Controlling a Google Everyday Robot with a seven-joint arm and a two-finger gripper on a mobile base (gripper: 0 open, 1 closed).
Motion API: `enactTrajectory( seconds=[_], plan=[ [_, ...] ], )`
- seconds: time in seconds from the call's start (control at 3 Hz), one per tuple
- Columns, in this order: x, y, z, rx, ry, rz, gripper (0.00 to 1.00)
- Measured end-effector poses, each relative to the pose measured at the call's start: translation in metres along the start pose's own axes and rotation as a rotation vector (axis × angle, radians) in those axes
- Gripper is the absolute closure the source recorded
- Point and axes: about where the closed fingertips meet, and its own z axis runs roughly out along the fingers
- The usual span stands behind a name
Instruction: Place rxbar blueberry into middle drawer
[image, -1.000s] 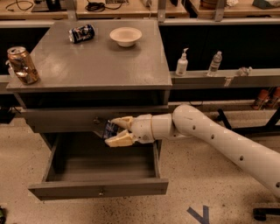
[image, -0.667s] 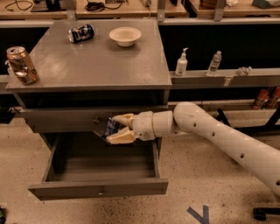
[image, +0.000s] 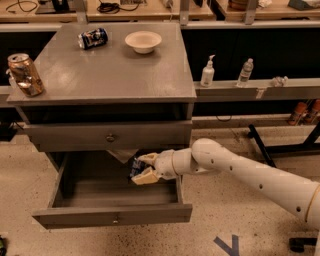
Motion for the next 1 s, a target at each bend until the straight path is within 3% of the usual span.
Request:
enactTrajectory(
  seconds=[0.33,0.67,1.0],
  plan=[
    [0.051,-0.009,0.012,0.03,0.052,0.001,1.0],
    [0.063,-0.011,0.014,0.038,0.064,0.003,1.0],
    [0.062,-0.019,0.027,0.039,0.086,-0.046,1.0]
  ],
)
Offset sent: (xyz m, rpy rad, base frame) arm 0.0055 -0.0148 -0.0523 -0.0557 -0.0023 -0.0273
